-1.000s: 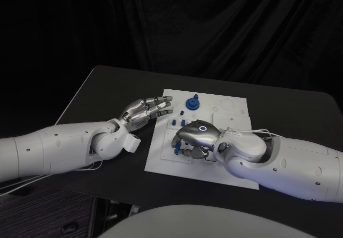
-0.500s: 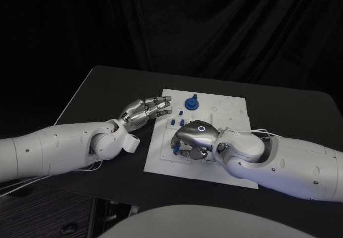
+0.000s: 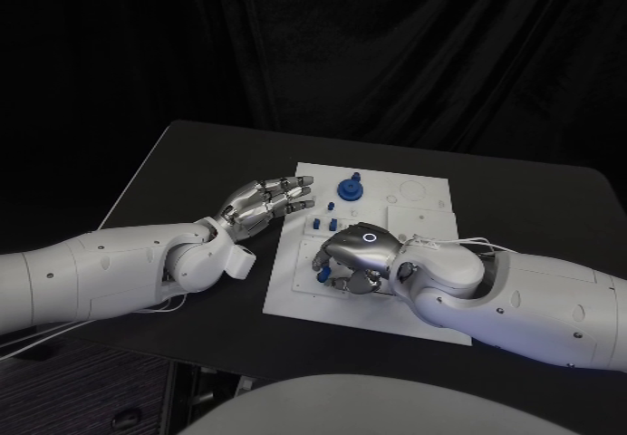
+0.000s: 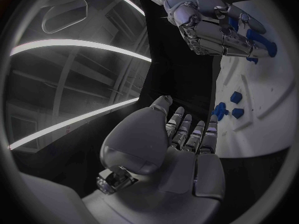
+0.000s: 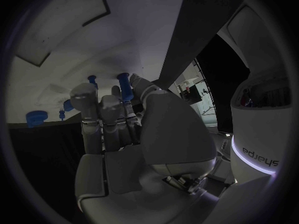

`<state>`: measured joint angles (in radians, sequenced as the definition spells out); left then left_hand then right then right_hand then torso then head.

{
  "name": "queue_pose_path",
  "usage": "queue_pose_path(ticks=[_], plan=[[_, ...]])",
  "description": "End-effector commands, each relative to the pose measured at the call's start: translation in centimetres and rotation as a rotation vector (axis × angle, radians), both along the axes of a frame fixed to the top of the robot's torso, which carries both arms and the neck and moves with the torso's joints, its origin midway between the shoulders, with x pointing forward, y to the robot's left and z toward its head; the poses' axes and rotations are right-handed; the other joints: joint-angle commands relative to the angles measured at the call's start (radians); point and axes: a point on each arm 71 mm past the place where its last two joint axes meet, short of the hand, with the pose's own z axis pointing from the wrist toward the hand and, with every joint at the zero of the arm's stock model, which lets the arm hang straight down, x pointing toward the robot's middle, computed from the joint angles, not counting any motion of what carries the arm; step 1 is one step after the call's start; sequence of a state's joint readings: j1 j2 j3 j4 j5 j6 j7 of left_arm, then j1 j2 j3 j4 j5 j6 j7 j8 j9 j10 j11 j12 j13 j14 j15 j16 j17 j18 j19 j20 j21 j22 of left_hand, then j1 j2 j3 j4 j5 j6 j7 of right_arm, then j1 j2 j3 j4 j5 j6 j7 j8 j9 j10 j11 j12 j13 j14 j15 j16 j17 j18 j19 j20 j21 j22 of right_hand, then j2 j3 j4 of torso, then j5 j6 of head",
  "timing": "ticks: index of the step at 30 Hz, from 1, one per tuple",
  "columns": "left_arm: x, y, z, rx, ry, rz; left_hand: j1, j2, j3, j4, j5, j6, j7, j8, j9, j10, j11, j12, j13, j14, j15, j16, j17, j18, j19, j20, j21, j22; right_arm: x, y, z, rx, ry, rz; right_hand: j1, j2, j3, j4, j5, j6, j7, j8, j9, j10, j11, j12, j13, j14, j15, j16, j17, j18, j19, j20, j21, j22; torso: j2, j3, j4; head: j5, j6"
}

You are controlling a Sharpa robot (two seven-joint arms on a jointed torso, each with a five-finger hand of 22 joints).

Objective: Assemble the parts on the task board

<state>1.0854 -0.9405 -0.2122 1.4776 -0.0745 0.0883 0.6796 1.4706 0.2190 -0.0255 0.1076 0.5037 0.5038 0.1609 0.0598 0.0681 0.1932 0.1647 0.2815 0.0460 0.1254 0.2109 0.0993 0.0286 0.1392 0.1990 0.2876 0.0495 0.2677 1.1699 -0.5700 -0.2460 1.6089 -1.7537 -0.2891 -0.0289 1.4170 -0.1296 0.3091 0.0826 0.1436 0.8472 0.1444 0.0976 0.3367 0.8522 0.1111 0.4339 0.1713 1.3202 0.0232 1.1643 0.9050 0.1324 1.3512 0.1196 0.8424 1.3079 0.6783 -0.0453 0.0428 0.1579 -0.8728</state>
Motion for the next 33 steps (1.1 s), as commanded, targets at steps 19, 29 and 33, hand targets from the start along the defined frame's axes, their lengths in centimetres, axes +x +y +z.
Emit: queue_pose_path(ticks=[19,29,33], plan=[[-0.2,0.3,0.8,-0.069,-0.086,0.025,-0.012,-0.002,0.007,-0.002,0.001,-0.006,0.0,0.001,0.0,-0.006,-0.001,-0.003,-0.001,0.0,0.008,0.0,0.001,0.005,-0.005,0.003,-0.003,-0.002,0.0,-4.9,4.3,0.228,-0.016,-0.097,0.141,-0.006,-0.149,0.135,0.049,-0.242,-0.049,-0.029,-0.135,-0.345,0.045,0.053,-0.002,-0.089,0.022,-0.03,-0.074,0.017,-0.065,0.027,-0.161,0.063,-0.001,0.0003,0.0011,-0.011,0.0],[-0.2,0.5,0.8,-0.064,-0.089,0.035,-0.021,-0.003,0.008,0.005,-0.006,-0.001,0.0,0.003,0.001,-0.004,0.001,0.0,0.0,0.001,0.009,0.002,0.001,0.003,-0.004,0.003,-0.003,-0.003,1.2,-12.2,9.3,0.327,0.08,-0.292,0.176,0.056,-0.087,0.071,0.123,-0.026,0.004,0.066,-0.107,-0.115,0.002,0.298,0.068,-0.075,0.007,-0.005,-0.053,0.009,-0.045,0.017,-0.092,0.078,-0.002,-0.0022,-0.0014,-0.046,0.0],[-0.3,0.5,0.8,-0.066,-0.086,0.038,-0.022,-0.003,0.009,0.006,-0.006,0.0,0.0,0.003,0.001,-0.003,0.002,0.001,0.0,0.002,0.009,0.003,0.001,0.002,-0.003,0.003,-0.002,-0.003,1.6,-15.7,9.1,0.252,0.152,-0.424,0.105,0.05,-0.113,0.105,0.082,0.049,-0.015,0.151,-0.075,-0.036,-0.059,0.6,0.243,-0.075,-0.036,-0.028,-0.079,0.011,-0.051,-0.021,-0.109,0.071,-0.002,-0.0019,-0.0008,-0.061,0.0]])
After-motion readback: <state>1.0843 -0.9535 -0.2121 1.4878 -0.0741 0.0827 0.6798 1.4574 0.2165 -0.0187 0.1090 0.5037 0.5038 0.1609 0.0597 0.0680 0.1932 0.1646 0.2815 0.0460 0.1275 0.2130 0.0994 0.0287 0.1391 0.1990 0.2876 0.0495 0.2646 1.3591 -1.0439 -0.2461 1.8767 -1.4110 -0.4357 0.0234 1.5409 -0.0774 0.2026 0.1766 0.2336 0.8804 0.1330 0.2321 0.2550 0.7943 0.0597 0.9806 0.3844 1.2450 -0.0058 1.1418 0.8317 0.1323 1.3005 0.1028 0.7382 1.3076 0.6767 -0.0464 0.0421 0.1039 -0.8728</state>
